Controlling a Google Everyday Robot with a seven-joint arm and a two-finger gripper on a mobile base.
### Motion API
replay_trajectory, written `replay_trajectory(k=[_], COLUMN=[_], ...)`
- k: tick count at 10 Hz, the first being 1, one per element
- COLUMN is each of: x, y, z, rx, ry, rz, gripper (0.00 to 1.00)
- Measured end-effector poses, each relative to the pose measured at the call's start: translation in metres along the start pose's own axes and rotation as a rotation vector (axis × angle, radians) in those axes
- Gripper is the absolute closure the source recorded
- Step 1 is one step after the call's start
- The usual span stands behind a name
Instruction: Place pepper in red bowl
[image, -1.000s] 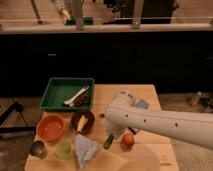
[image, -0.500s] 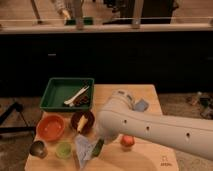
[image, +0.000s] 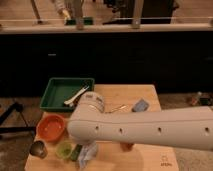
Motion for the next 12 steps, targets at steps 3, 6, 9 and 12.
replay_trajectory(k=[3,6,9,12], x=[0.022,0.032,0.017,0.019], y=[-0.032,-0.06,-0.084,-0.112], z=[-0.001,0.011,0.034,0.048], rx=[-0.004,-0.02,-0.039,-0.037], ry=[-0.016,-0.025,-0.043,-0.047], rz=[0.012,0.003,-0.023,-0.034], gripper=[0.82,0.63,0.62,0.62])
